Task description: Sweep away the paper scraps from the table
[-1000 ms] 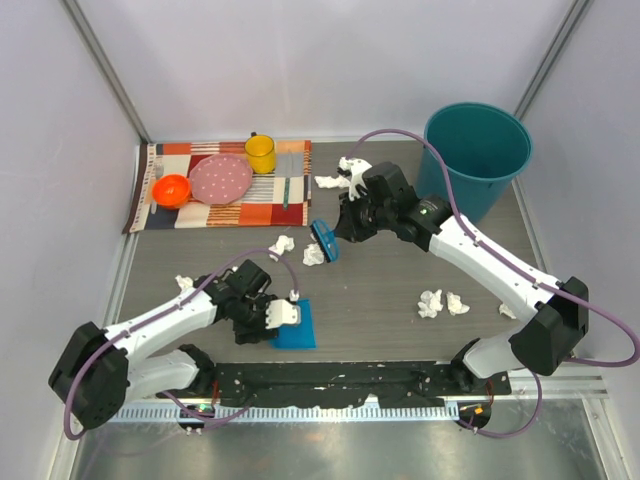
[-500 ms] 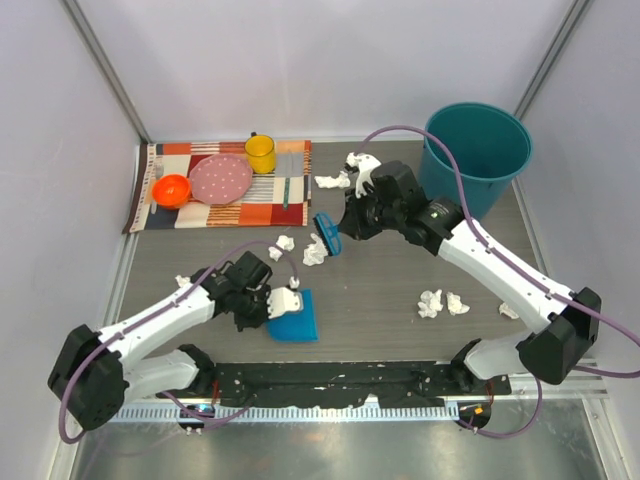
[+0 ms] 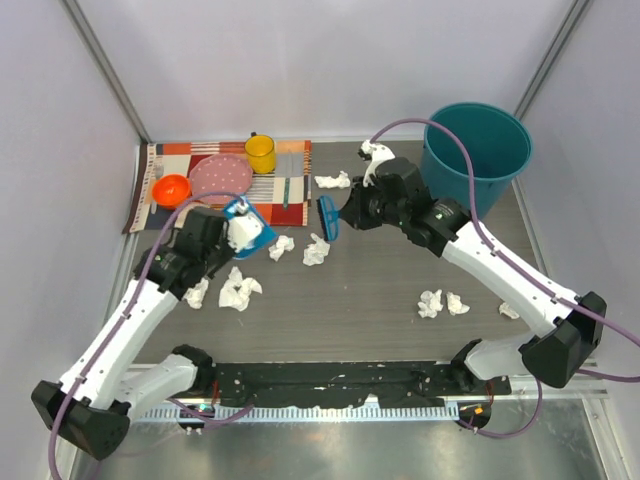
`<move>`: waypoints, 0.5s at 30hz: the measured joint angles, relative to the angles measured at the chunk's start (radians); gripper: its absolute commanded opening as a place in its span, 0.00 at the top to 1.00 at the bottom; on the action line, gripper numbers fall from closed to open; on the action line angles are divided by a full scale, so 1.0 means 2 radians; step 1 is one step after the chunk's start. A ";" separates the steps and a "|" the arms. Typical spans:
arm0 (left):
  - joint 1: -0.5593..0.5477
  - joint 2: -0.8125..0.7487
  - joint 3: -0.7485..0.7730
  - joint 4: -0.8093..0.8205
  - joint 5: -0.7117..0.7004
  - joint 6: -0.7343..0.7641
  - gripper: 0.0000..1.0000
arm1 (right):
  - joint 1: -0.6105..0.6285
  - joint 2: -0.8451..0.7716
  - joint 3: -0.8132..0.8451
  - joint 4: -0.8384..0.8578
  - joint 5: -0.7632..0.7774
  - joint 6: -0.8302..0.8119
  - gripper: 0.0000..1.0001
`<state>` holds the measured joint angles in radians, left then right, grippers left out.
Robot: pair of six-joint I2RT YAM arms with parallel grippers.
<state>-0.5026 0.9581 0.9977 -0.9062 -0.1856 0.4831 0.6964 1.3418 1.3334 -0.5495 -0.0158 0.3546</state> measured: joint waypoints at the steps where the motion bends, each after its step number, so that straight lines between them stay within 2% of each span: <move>1: 0.020 0.000 0.004 -0.003 -0.019 0.002 1.00 | 0.001 0.001 0.000 0.008 -0.001 0.010 0.99; 5: 0.105 0.003 0.049 -0.016 -0.081 0.009 1.00 | 0.018 0.014 -0.006 0.066 -0.013 0.061 0.99; 8: 0.159 0.010 0.107 -0.015 -0.113 0.009 1.00 | 0.061 0.057 -0.007 0.138 -0.025 0.105 0.99; 10: 0.173 0.014 0.144 -0.016 -0.127 0.007 1.00 | 0.096 0.111 0.016 0.169 -0.037 0.128 0.99; 15: 0.181 0.022 0.199 -0.022 -0.155 0.007 1.00 | 0.176 0.313 0.141 0.262 -0.104 0.206 0.99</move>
<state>-0.1413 1.0027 1.3952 -0.9501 -0.4965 0.4965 1.0485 1.9678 1.6146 -0.0261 -0.2241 0.7670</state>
